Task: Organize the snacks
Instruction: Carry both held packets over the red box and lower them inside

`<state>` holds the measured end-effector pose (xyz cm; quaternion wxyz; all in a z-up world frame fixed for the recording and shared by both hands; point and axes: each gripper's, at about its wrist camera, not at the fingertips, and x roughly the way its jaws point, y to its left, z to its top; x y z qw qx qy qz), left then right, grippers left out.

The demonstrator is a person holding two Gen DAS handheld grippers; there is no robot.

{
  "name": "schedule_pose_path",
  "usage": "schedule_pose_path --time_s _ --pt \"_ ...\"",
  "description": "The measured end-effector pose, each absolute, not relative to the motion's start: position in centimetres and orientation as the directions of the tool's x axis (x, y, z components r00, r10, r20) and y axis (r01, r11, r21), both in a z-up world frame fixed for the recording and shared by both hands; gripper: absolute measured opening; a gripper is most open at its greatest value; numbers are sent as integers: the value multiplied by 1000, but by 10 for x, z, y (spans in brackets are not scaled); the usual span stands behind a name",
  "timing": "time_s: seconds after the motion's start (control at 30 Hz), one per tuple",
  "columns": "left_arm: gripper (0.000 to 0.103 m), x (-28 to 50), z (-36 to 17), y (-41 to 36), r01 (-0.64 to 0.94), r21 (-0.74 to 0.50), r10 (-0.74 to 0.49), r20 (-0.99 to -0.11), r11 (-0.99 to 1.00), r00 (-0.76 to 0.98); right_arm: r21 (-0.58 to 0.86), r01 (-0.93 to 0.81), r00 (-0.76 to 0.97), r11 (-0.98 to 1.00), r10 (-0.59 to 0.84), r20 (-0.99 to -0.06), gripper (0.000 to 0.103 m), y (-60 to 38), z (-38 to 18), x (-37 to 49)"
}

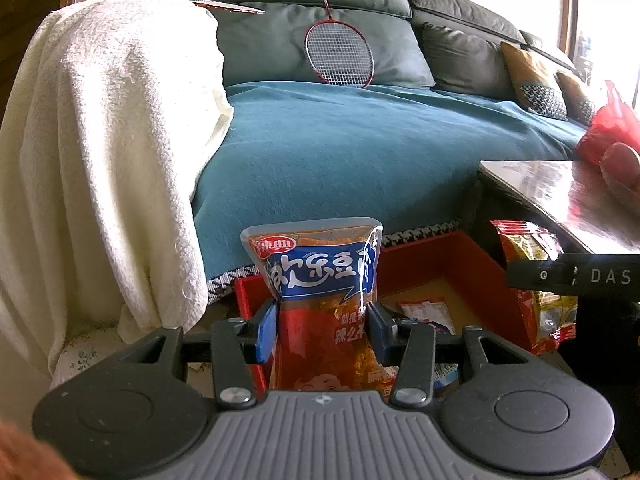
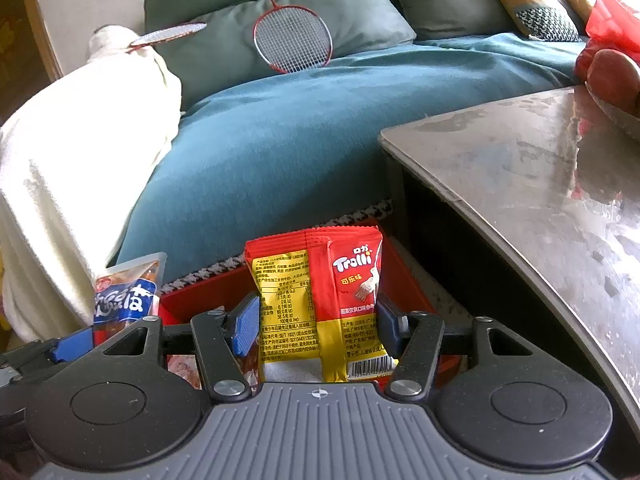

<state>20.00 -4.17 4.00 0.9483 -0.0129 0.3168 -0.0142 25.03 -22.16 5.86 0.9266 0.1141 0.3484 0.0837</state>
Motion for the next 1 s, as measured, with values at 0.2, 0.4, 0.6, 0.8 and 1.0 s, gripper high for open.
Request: schedule_pose_path --time_s 0.2,0.4,0.6,0.8,1.0 --pt "39 206 40 -42 9 -27 -24 -594 1000 804 258 -86 743 962 234 -627 66 -221 58 253" --pt "39 213 38 -42 -1 -17 -9 -597 1000 802 256 -107 742 961 249 -623 66 -219 54 259" --pt "39 223 30 -48 -13 3 12 -608 1000 794 261 -100 727 960 250 -639 66 -219 46 270" --pt "39 231 27 -51 -11 19 20 -622 1000 783 271 -92 719 958 252 -648 66 -220 45 276" --pt "39 237 25 -50 -18 22 27 -625 1000 780 272 -85 716 959 249 -652 66 -221 41 280"
